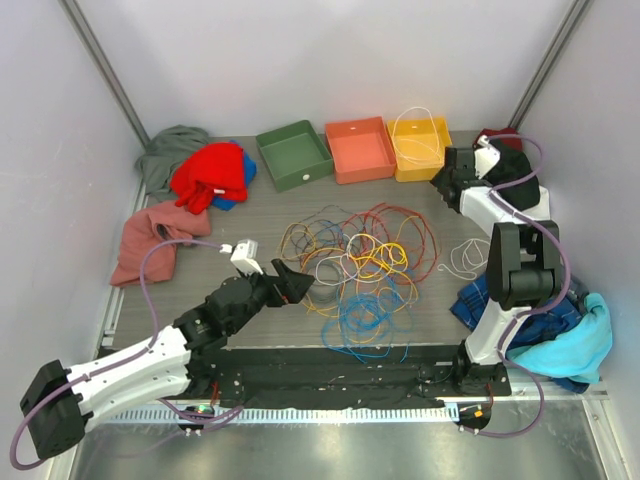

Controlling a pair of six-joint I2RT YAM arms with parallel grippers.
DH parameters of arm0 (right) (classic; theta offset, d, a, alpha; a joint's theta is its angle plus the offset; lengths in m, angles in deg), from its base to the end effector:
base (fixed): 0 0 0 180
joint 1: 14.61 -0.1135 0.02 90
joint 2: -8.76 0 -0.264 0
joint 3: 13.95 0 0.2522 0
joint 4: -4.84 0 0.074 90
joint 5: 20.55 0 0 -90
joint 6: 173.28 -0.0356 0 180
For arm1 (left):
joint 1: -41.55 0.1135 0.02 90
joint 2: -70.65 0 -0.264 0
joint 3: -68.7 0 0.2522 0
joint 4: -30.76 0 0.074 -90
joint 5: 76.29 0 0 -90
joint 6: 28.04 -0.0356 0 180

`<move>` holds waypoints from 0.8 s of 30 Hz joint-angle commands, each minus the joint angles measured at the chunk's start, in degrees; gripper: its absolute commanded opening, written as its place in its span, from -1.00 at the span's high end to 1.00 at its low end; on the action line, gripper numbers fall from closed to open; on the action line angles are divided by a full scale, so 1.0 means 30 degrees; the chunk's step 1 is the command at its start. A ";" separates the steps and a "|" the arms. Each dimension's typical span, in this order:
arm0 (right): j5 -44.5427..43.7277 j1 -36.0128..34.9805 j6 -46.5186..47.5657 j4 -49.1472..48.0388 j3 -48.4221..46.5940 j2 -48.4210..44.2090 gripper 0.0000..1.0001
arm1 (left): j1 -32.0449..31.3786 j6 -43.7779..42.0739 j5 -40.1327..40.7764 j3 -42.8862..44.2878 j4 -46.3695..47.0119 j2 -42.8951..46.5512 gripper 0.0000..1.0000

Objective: Untangle the cables

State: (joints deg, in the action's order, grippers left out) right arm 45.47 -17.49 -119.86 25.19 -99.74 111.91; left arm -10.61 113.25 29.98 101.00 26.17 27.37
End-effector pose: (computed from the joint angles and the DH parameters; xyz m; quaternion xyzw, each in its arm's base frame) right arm 0.4053 0.0059 0.2302 0.3421 0.8139 -0.0300 0.4687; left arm 0.1180 -0.1357 0.2174 -0.0796 0.7890 -0.4002 0.4593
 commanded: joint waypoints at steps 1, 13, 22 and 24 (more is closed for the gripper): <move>0.1022 0.0459 -0.0318 -0.0175 0.0629 -0.0459 -0.19 | -0.0074 0.0336 0.0230 -0.0263 0.0664 0.0513 -0.95; 0.1784 0.1573 0.0327 -0.0380 -0.1533 0.2847 -0.19 | -0.0074 0.0687 0.0727 -0.0323 0.0986 -0.0131 -0.95; 0.2107 0.1749 0.0591 -0.1579 -0.2914 0.4726 0.13 | -0.0044 0.0600 0.1109 -0.0235 0.2041 -0.0951 -0.95; 0.2224 0.1749 0.0591 -0.2108 -0.2739 0.4698 0.20 | -0.0045 0.0600 0.1109 -0.0176 0.2071 -0.1184 -0.95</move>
State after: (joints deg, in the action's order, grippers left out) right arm 51.48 -12.13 -119.07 24.27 -105.95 126.73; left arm -10.61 114.73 31.56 100.00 28.29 24.85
